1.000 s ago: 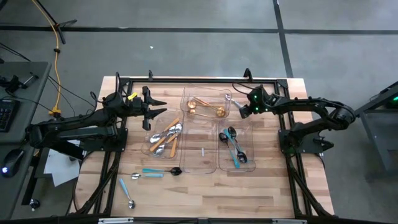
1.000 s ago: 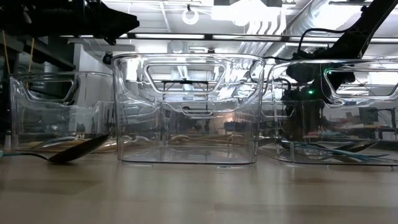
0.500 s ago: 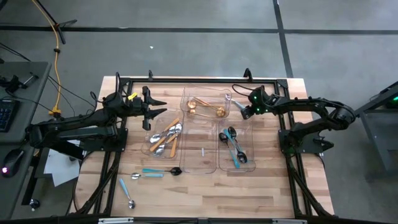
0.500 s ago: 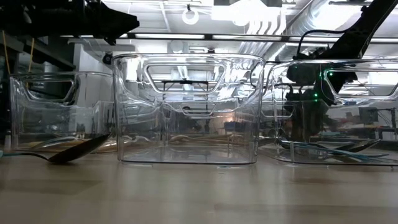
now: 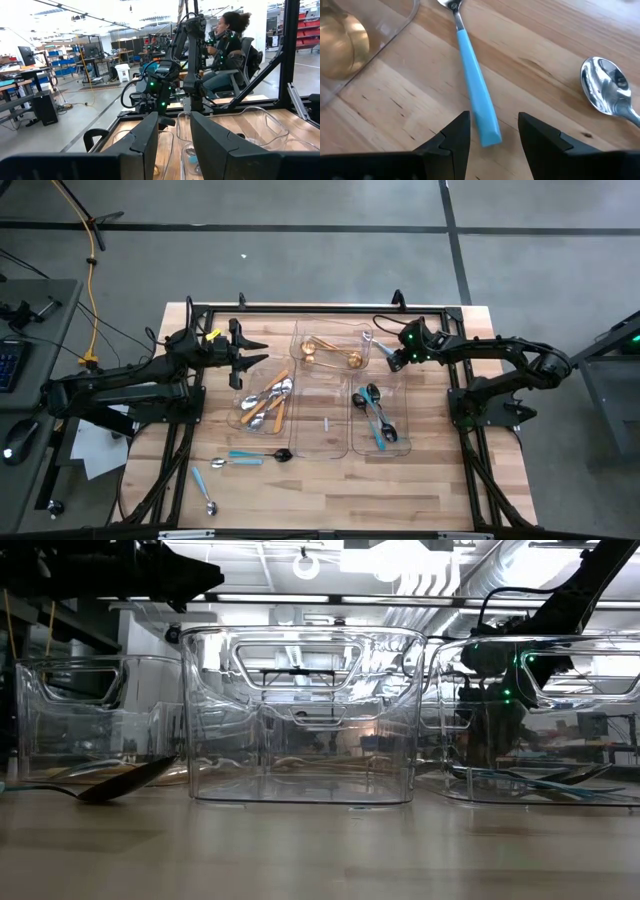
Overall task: Sort silverware by color (type)
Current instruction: Put the light blue spoon into the middle transparent bin
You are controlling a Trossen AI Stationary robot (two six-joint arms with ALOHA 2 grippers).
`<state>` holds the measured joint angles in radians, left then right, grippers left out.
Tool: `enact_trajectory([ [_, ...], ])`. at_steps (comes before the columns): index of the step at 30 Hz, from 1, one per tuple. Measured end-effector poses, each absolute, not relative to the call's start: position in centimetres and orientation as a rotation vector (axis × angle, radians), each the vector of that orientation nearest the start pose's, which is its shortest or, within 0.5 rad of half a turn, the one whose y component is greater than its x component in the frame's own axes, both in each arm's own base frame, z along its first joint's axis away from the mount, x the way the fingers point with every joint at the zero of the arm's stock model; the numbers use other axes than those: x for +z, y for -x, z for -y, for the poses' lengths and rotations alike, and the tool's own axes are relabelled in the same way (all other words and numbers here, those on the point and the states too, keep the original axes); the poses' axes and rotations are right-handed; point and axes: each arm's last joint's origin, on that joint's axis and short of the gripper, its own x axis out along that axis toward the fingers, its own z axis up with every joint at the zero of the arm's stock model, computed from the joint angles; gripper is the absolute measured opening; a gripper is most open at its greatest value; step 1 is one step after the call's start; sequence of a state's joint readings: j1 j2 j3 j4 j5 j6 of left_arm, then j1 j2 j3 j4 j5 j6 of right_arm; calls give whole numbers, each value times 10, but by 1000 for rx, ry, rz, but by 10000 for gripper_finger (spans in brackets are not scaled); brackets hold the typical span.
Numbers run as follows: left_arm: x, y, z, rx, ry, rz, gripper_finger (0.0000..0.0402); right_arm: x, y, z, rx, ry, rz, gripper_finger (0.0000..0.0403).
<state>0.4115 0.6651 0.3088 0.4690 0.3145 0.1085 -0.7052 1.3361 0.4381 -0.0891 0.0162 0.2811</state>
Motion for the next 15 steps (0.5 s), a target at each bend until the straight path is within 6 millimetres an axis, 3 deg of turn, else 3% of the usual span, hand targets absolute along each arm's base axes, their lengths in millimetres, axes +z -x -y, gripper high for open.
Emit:
enact_trajectory([
  [15,248,-148,-55,103,-148,100,104,113,-165,141,-771,-540,-912,151],
])
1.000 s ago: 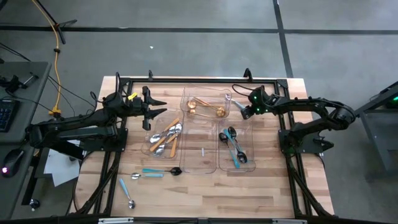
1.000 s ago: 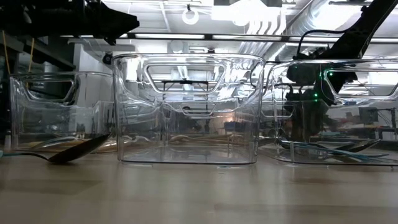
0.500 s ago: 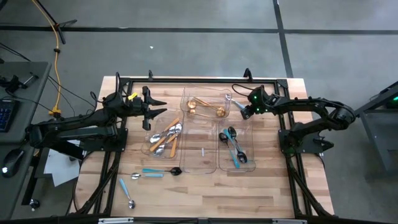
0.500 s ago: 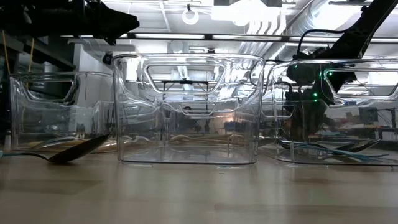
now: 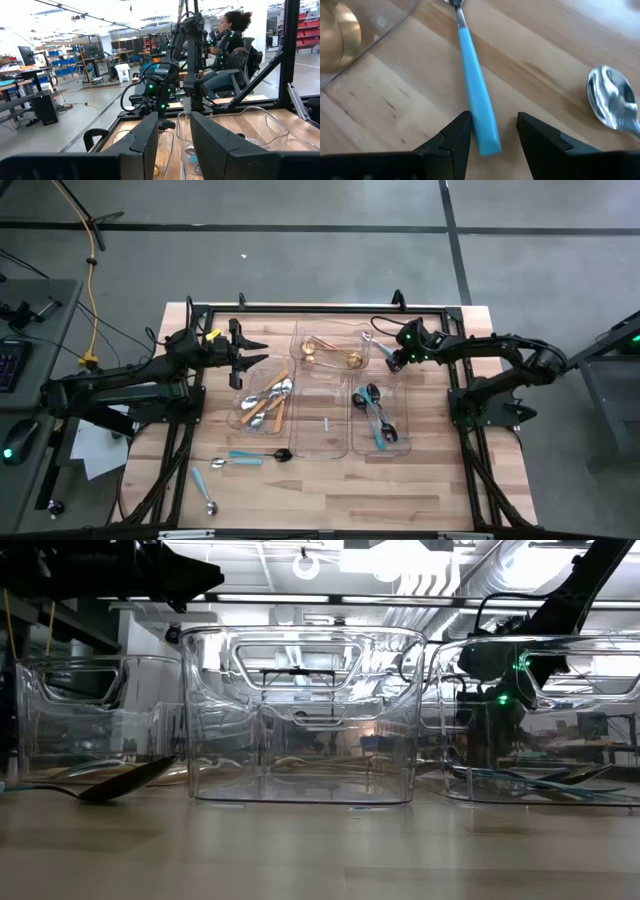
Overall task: Sort silverware by color (type)
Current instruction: Put the light blue spoon into the middle transparent bin
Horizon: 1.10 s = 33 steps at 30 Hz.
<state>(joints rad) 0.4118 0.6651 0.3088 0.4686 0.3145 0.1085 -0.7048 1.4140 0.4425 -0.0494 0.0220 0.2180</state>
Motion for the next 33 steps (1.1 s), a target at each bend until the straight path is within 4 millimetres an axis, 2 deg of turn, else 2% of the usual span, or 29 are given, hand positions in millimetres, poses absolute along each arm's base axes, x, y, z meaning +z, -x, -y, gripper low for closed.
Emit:
enact_trajectory([
  [11,248,-148,-55,103,-148,99,104,111,-166,142,-771,-539,-907,143],
  [14,248,-148,-55,103,-148,99,104,111,-166,142,-783,-559,-901,117],
  [20,248,-148,-55,103,-145,98,104,110,-165,143,-791,-563,-902,30],
  [28,247,-148,-55,102,-143,92,104,120,-161,142,-768,-602,-855,33],
  [33,247,-148,-55,102,-142,88,104,132,-161,141,-752,-584,-786,31],
])
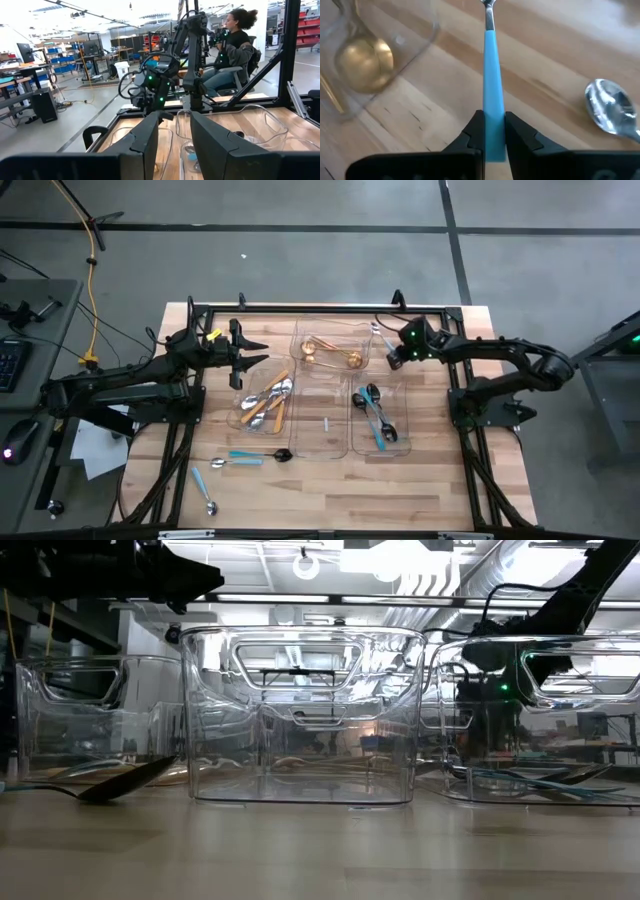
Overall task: Sort silverware by color (type)
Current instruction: Put the light blue spoon into the middle transparent bin
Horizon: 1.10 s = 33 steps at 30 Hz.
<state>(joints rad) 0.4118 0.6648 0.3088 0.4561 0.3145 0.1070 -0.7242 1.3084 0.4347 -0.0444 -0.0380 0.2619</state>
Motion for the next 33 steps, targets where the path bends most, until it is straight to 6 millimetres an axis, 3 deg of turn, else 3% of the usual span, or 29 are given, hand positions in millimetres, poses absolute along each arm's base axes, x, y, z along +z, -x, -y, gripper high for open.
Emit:
enact_trajectory([
  [12,245,-148,-55,101,-138,73,104,167,-159,136,-756,-489,-592,31],
  [21,245,-148,-55,101,-137,70,104,210,-188,109,-517,-238,-269,31],
  [33,245,-155,-58,114,-128,103,104,241,-214,76,-284,-66,65,31],
])
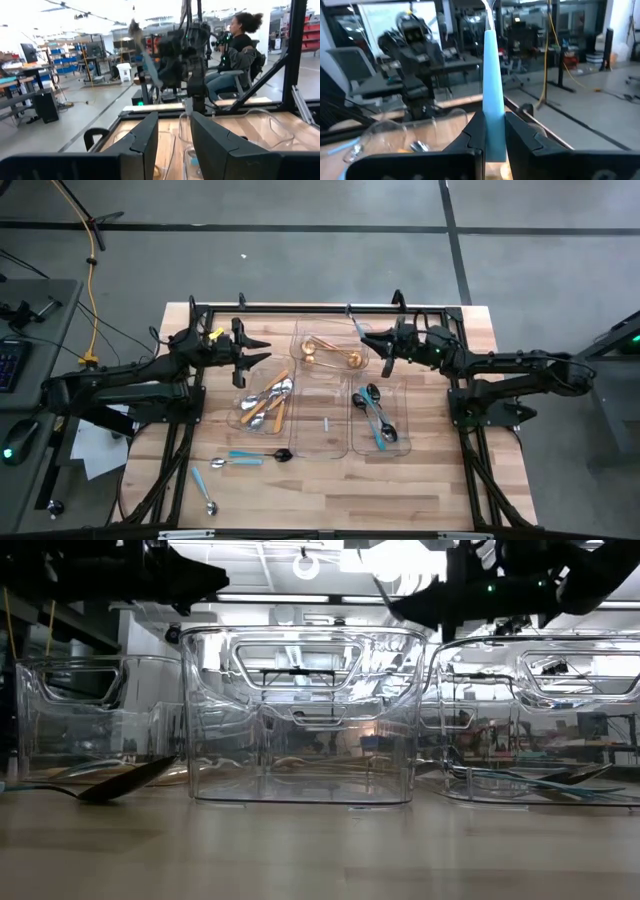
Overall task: Sort silverware by color (type)
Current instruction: Put the light blue spoon into the middle transparent bin
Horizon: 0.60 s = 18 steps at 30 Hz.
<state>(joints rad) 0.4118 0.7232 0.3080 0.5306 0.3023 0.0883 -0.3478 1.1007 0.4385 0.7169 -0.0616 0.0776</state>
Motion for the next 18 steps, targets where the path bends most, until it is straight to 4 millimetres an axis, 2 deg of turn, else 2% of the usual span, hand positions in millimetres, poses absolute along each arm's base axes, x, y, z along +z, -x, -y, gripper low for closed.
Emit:
enact_trajectory([
  [9,239,-165,-63,113,-124,86,104,244,-215,72,-267,-60,92,31],
  [18,239,-166,-63,113,-118,100,104,243,-215,72,-267,-70,88,31],
])
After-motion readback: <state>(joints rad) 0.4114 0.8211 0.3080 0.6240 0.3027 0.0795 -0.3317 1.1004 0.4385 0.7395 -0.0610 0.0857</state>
